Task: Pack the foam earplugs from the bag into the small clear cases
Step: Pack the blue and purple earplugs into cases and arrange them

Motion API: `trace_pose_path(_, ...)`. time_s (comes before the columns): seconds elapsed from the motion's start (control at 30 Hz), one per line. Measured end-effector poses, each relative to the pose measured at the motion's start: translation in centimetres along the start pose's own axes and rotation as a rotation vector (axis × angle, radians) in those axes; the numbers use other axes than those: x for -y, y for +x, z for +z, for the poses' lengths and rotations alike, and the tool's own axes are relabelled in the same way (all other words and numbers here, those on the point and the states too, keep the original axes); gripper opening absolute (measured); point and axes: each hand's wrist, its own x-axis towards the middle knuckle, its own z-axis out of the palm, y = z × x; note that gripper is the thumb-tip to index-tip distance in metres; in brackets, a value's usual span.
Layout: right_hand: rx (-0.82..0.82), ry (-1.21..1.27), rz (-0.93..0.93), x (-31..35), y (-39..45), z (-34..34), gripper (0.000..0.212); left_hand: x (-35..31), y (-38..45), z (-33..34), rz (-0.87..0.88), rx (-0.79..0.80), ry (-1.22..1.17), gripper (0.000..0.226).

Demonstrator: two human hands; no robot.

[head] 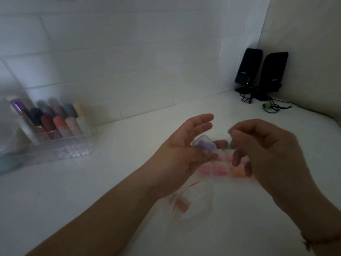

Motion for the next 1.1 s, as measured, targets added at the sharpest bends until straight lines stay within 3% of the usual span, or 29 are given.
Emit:
trace_pose_path(0.1, 0.184, -0.271, -0.027, -0.4, -0.3, 0.6, 0.041, 0.1, -0.3, -0.2, 0.075, 0.024, 0.263, 0.081)
trace_pose_path(0.13, 0.230, -0.280, -0.035, -0.2, -0.3, 0.8, 0.043, 0.2, -0.4, -0.5, 0.117, 0.042, 0.359, 0.084)
trace_pose_path(0.23, 0.260, -0.184, -0.029, -0.3, 0.0, 0.9, 0.020, 0.4, -0.4, -0.7, 0.250, 0.095, 0.604, 0.084)
trace_pose_path(0.3, 0.225, -0.160, -0.061, -0.7, 0.3, 0.7, 0.008, 0.7, -0.3, 0.1, 0.320, 0.028, 0.696, 0.076)
trace_pose_path(0.43, 0.090, 0.116, 0.121, -0.6, 1.0, -0.8, 0.015, 0.6, 1.0, 1.6, 0.572, -0.272, 0.971, 0.040)
trace_pose_path(0.53, 0.039, 0.228, 0.219, -0.7, 2.0, -3.3, 0.020, -0.9, 3.0, 2.9, 0.683, -0.213, 1.341, 0.030)
trace_pose_path(0.67, 0.021, 0.167, 0.259, -1.2, 3.3, -7.0, 0.026, -2.0, 5.9, 6.3, 0.512, -0.125, 1.414, 0.036)
trace_pose_path(0.77, 0.050, -0.003, 0.256, -2.2, 4.2, -10.5, 0.026, -1.3, 8.4, 8.3, 0.472, -0.032, 1.399, 0.028)
trace_pose_path(0.9, -0.261, -0.421, 0.202, -6.7, 5.9, -15.2, 0.029, 1.8, 10.7, 10.4, 0.280, 0.150, 1.466, 0.026)
trace_pose_path(0.97, -0.361, -0.469, 0.229, -9.0, 6.1, -16.6, 0.022, 3.7, 11.6, 10.9, 0.205, 0.214, 1.582, 0.027)
trace_pose_path(1.1, -0.378, -0.446, 0.278, -12.0, 5.9, -17.2, 0.018, 6.0, 12.8, 11.2, 0.095, 0.226, 1.619, 0.025)
